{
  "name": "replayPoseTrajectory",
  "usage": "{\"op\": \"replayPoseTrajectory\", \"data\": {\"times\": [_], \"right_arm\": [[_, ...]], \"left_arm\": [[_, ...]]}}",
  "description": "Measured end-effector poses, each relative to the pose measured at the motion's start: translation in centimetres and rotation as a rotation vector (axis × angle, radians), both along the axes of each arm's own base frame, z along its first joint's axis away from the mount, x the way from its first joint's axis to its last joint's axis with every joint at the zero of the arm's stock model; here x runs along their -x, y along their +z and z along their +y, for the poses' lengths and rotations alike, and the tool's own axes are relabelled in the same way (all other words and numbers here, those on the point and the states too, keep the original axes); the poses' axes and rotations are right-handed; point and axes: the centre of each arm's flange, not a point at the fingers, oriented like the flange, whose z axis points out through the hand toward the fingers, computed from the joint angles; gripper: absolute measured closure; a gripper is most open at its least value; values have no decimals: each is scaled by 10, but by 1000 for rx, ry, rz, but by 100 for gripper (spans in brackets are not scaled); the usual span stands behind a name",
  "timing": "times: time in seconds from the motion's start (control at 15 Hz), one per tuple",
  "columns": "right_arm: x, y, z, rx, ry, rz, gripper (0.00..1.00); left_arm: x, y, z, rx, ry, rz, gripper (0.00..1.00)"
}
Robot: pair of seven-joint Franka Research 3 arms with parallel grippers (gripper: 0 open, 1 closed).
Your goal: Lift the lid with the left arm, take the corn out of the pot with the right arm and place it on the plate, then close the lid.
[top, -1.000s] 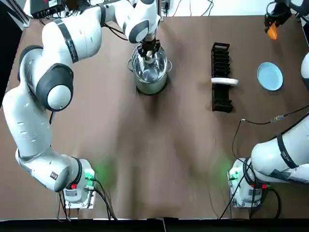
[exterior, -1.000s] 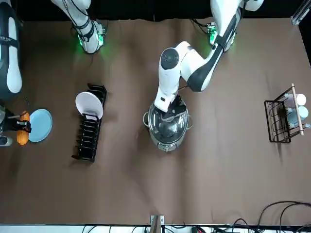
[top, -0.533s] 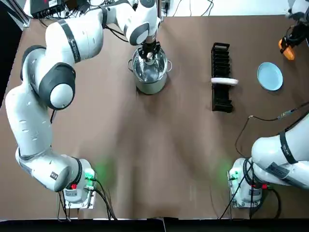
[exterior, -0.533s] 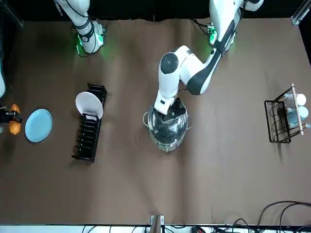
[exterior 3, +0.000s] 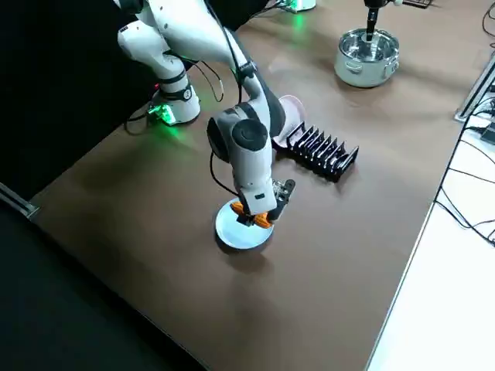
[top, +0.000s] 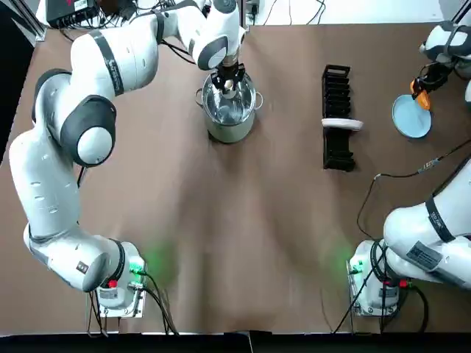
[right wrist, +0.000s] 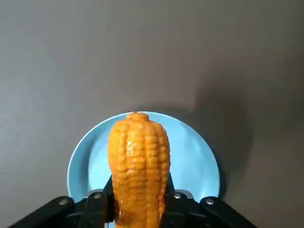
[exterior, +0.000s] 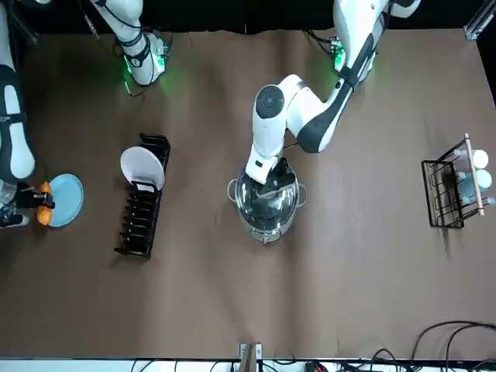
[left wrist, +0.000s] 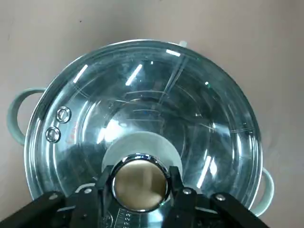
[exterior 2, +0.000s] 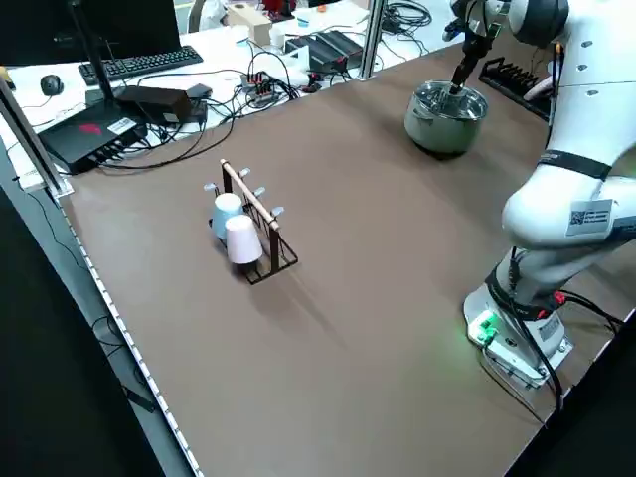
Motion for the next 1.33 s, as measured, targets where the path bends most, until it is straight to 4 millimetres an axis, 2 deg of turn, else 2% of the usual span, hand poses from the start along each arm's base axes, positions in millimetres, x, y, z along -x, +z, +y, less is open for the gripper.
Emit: {"op": "replayPoseTrajectory", "data": {"times": [0.2,0.4,0.53,0.67,0.73,0.87,1.07,1.33], "right_arm": [[4,-19,2,-1,-54,6,61],[9,-42,3,19,-109,-29,61],[18,-55,2,18,-120,-25,61],[23,-59,0,15,-128,-18,61],[24,-59,-1,15,-130,-16,61],[26,-61,-3,13,-135,-12,61],[29,-63,-4,11,-140,-7,61],[27,-64,2,7,-132,-8,60]], "left_arm": [[-3,-3,3,-11,-6,-9,44],[-10,-1,6,-10,-15,-34,19],[-23,6,18,-9,2,-52,14],[-47,26,45,-2,24,-81,11],[-59,41,63,-6,29,-93,4],[-73,74,102,-46,18,-94,1],[-75,117,155,-136,-57,-33,1],[-72,161,217,-113,-197,75,1]]}}
